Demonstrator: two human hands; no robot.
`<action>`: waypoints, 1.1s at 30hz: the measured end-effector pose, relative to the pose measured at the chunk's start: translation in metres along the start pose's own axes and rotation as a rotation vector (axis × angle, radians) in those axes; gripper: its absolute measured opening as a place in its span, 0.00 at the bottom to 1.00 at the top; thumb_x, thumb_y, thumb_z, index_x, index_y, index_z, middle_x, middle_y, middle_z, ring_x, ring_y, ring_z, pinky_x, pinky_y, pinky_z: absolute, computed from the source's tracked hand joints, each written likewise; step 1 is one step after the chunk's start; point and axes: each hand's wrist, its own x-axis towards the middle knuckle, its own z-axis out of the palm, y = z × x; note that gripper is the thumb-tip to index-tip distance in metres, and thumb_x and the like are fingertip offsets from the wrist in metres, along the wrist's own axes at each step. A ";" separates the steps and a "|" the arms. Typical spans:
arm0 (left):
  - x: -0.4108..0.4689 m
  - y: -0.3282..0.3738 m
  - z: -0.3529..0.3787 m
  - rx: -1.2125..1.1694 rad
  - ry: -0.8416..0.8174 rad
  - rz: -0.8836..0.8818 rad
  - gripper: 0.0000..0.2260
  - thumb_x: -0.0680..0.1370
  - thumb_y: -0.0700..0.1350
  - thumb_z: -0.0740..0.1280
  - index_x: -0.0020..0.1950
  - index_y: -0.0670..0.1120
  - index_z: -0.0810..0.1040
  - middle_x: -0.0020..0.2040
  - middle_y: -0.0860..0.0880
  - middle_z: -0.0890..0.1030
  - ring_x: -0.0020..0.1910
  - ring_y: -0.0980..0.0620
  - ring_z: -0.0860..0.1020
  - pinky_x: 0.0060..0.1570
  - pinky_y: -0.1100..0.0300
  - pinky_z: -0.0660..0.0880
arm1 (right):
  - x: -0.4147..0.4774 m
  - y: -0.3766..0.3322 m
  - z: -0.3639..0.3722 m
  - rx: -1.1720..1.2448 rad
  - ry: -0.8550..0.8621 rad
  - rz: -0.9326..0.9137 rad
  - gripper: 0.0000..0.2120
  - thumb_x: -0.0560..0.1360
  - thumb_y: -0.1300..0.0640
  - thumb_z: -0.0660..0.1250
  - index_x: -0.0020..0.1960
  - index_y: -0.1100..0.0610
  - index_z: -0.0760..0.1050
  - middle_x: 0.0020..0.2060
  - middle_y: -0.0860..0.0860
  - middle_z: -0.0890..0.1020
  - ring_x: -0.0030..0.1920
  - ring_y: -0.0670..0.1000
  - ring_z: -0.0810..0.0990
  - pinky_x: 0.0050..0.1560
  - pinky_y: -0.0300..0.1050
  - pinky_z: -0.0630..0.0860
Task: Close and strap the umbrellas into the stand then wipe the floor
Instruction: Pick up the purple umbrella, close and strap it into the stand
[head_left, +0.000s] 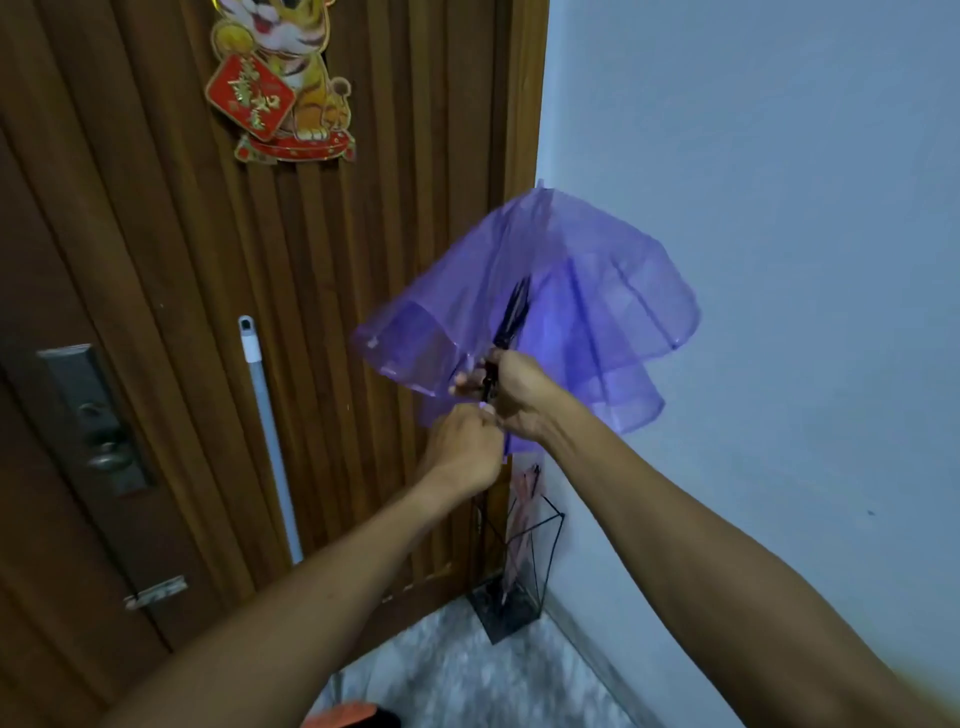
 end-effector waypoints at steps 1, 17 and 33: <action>-0.001 0.000 0.002 0.010 0.003 0.008 0.15 0.84 0.40 0.54 0.58 0.36 0.79 0.64 0.32 0.77 0.64 0.33 0.74 0.60 0.47 0.68 | 0.000 0.005 -0.001 -0.010 0.009 0.004 0.16 0.83 0.60 0.47 0.42 0.56 0.69 0.27 0.53 0.81 0.36 0.53 0.82 0.18 0.32 0.61; 0.010 0.000 0.022 -0.304 -0.033 -0.143 0.15 0.83 0.43 0.55 0.52 0.38 0.80 0.49 0.37 0.80 0.44 0.34 0.81 0.36 0.47 0.81 | -0.011 0.021 -0.018 -0.083 -0.020 -0.035 0.19 0.75 0.67 0.48 0.44 0.64 0.78 0.32 0.56 0.84 0.47 0.60 0.80 0.65 0.62 0.74; 0.039 -0.017 0.015 -0.346 0.059 -0.198 0.19 0.84 0.49 0.57 0.40 0.41 0.78 0.35 0.44 0.77 0.32 0.45 0.75 0.31 0.55 0.76 | -0.072 -0.037 -0.063 -0.625 -0.073 -0.157 0.10 0.81 0.59 0.62 0.56 0.58 0.80 0.46 0.58 0.87 0.37 0.55 0.83 0.42 0.46 0.80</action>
